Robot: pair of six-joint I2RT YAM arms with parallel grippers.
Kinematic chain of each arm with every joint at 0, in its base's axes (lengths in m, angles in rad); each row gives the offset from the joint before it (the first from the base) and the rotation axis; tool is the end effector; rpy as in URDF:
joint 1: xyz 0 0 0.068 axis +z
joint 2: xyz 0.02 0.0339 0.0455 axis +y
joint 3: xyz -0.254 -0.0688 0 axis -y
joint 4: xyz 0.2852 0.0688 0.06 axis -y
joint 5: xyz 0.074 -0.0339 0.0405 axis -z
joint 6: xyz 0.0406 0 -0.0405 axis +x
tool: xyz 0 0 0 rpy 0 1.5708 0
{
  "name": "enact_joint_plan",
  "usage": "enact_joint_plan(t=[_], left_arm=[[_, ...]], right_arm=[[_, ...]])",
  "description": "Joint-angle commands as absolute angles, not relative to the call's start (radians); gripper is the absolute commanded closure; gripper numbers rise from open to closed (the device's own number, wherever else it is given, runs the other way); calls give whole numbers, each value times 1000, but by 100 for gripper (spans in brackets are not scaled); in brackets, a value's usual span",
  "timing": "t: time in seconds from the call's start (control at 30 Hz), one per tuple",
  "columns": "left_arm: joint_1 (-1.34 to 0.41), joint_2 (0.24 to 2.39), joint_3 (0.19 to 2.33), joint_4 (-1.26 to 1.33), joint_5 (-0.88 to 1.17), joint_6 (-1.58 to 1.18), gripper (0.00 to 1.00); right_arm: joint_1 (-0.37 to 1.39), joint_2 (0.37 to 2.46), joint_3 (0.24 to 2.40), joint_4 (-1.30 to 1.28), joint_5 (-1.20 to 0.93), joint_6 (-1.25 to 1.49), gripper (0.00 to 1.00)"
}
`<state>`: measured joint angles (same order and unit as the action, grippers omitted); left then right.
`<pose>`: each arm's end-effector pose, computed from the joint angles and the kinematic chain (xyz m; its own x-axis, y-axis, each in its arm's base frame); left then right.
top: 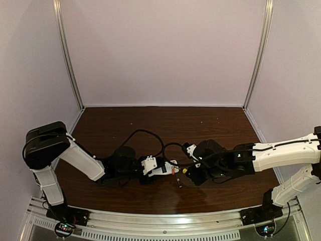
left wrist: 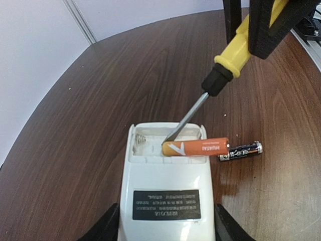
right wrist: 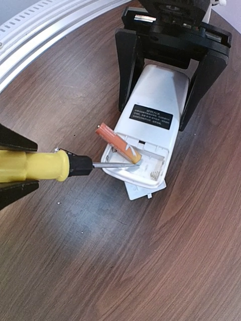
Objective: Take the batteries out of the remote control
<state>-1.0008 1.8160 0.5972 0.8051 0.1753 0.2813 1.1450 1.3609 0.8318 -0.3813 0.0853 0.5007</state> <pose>0.1779 -0.2906 0.0671 0.0457 0.4353 -0.8991 0.9394 0.2874 0.1868 0.1328 0.2843 0.1794 -0.7114 -0.4105 -0.5704 -0.6205 0.7480 0.2354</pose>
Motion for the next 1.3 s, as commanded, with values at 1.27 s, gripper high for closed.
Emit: enact_joint_plan(t=[1.27], left_arm=[[-929,1860,662,808,111,209,100]], right_arm=[[1137,1502,908,-265,135,448,100]])
